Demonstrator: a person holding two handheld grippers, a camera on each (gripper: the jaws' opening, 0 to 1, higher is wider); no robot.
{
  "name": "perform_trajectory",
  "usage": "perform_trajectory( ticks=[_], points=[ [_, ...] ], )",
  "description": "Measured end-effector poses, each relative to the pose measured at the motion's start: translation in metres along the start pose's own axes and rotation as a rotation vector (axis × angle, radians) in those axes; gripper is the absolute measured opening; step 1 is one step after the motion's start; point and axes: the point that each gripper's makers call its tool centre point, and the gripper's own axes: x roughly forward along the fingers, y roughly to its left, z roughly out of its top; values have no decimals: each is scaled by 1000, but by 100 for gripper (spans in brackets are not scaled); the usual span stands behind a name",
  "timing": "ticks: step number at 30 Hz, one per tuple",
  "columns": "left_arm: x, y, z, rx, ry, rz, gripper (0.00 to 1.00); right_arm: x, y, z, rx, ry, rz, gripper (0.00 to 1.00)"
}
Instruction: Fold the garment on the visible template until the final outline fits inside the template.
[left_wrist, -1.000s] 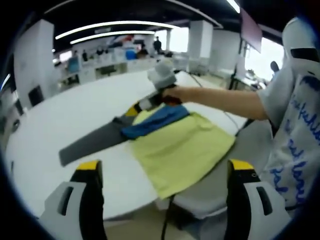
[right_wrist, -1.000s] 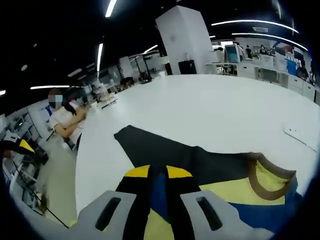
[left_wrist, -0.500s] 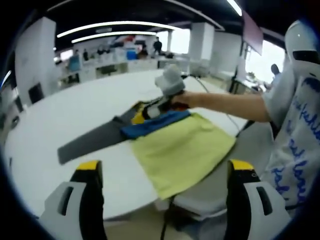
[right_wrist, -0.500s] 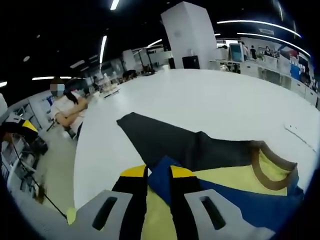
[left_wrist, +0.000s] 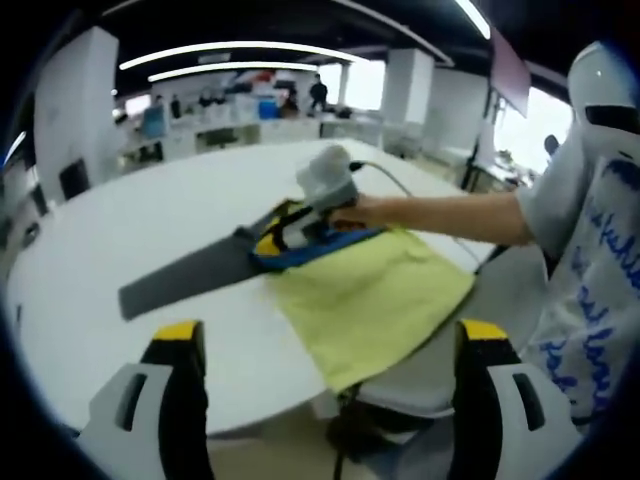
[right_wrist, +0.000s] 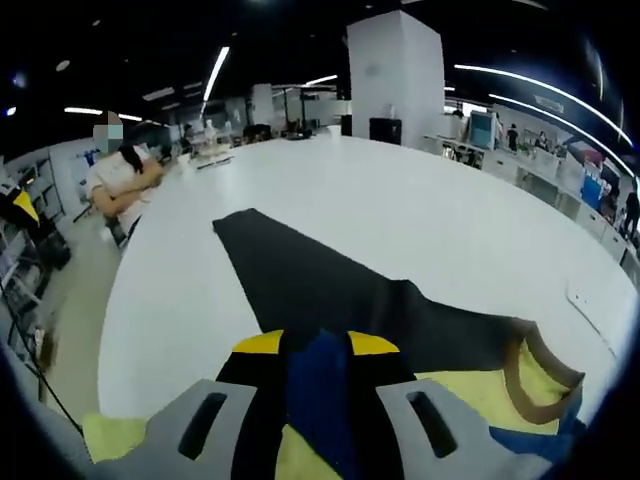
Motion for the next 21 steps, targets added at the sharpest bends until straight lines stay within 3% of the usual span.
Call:
perform_trajectory(
  ticks=[4,9,10,13,14,21],
  points=[
    [0,9,1,-3,-10,-16,99,10,1,0,-17,38,15,23],
    [0,18,-2,5,2,-26,99,21,6,-12,-38,97,30,21],
    [0,21,-2,4,-2,-30,99,24,5,-14,-44,105,28,19],
    [-1,26,-4,2,3,-33,98,22,7,-15,-73,126,23,1],
    [-2,28,-5,4,5,-35,98,19,6,-15,-72,132,17,2],
    [-3,32,-1,13,-11,-44,98,-1,1,9,-59,69,-11,1]
  ],
)
